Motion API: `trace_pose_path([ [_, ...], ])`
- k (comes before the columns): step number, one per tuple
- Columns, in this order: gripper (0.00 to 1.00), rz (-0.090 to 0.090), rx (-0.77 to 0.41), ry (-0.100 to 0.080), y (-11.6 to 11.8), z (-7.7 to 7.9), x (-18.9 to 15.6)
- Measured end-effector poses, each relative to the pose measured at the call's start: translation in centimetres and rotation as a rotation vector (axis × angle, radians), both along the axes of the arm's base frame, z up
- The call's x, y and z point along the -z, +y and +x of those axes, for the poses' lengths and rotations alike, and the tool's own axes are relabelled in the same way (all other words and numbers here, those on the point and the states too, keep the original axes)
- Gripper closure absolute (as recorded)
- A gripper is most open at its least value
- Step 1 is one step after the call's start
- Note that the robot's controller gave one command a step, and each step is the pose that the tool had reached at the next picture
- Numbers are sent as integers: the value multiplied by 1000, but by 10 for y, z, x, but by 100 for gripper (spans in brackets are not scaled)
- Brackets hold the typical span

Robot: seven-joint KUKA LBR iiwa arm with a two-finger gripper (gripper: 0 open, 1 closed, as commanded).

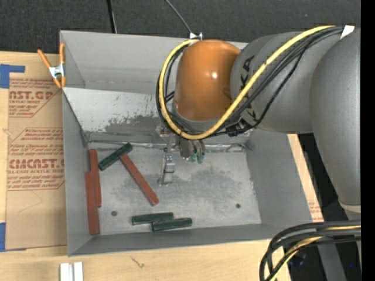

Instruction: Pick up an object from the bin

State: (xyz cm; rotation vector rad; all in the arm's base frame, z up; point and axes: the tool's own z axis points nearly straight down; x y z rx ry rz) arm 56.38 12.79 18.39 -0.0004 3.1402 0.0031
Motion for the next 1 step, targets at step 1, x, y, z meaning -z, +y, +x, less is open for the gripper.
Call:
trace_pose_path([
  [1,0,0,0,0,0,0,0],
])
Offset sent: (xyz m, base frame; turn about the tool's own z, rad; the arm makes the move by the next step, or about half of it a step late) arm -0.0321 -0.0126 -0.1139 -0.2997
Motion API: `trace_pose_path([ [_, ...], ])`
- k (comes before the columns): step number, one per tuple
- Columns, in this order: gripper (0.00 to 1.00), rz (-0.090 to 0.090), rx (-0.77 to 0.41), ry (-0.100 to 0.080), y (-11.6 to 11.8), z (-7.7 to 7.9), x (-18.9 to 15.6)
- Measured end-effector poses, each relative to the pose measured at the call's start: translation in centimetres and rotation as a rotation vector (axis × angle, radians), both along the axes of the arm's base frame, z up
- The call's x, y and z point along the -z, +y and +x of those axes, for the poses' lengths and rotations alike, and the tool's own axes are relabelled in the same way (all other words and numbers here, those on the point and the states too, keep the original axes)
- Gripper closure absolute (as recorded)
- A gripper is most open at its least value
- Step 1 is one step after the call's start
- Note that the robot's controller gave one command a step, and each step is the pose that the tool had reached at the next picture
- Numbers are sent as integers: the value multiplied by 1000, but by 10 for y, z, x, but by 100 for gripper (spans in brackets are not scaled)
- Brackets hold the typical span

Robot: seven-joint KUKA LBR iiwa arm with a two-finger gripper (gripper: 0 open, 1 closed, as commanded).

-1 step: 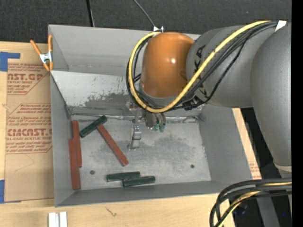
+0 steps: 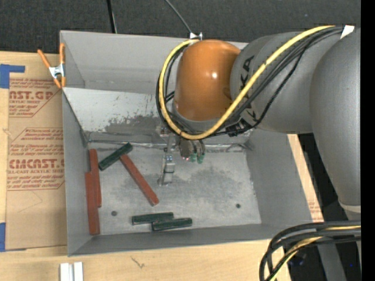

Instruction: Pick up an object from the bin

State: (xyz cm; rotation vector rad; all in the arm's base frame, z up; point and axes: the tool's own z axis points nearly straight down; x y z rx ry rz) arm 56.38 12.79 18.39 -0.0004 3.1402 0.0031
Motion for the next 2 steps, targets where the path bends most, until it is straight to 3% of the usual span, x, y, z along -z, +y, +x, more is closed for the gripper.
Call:
trace_pose_path([
  [1,0,-1,-83,-6,-3,-7,28],
  [2,100,-1,-243,0,-11,-44,114],
])
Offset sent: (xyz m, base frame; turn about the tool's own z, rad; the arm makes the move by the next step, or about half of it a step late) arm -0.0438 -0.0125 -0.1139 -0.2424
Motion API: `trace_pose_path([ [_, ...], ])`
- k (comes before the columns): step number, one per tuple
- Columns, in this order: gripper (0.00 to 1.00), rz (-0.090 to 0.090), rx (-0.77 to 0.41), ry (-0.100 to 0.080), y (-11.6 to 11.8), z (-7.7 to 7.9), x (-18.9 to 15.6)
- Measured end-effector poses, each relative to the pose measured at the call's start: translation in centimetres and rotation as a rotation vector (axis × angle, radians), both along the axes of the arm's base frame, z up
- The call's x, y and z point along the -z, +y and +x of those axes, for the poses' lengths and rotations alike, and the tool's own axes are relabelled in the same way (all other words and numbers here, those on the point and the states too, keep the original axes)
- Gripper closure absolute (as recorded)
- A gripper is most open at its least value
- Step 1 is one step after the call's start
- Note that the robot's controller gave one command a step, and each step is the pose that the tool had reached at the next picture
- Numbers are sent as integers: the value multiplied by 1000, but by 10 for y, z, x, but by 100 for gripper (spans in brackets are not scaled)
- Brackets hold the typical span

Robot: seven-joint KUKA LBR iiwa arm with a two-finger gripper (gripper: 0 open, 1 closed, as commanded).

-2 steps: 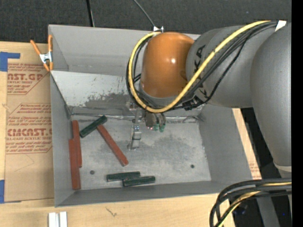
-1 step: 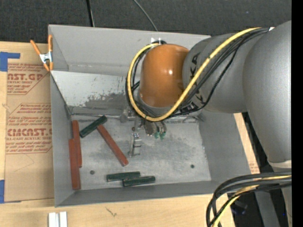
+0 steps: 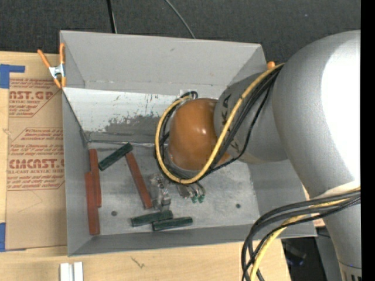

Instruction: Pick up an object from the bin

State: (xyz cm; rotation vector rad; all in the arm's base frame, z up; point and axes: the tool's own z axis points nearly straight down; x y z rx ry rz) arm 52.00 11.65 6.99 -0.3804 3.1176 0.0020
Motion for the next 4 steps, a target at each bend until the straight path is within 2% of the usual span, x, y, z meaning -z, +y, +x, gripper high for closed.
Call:
trace_pose_path([
  [1,100,0,0,0,0,0,0],
  [2,0,3,-183,-22,25,1,-10],
  [3,0,3,-181,-20,25,0,-10],
  [4,0,4,-142,-29,35,-15,-10],
])
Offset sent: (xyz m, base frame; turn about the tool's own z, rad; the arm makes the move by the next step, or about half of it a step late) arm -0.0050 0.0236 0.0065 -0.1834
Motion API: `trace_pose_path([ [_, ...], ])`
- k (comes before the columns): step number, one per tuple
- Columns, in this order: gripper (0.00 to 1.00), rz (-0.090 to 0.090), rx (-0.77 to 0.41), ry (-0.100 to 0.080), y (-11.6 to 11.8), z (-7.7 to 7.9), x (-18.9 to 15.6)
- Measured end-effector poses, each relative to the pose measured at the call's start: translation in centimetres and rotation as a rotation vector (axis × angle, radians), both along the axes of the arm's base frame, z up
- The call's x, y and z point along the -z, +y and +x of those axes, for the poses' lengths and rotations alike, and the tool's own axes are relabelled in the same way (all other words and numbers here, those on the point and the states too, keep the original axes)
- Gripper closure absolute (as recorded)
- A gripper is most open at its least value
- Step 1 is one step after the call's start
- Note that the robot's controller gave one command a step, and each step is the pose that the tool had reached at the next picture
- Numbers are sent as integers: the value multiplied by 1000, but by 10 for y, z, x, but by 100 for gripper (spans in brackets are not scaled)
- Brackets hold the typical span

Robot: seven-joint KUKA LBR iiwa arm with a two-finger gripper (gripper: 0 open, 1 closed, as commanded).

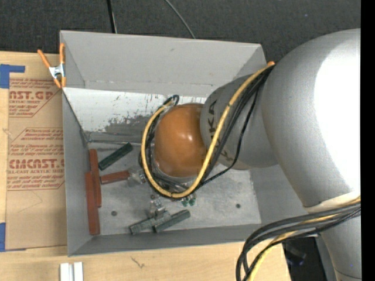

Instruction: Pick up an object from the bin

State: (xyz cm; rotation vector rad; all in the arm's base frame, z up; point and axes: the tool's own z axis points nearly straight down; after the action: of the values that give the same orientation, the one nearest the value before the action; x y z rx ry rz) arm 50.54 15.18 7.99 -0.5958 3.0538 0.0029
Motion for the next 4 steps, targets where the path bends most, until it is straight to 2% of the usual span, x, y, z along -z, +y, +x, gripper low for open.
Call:
trace_pose_path([
  [2,0,3,-66,-4,0,-11,1],
  [3,0,-3,-85,11,-16,-18,0],
  [4,0,-12,-112,24,-13,-19,2],
])
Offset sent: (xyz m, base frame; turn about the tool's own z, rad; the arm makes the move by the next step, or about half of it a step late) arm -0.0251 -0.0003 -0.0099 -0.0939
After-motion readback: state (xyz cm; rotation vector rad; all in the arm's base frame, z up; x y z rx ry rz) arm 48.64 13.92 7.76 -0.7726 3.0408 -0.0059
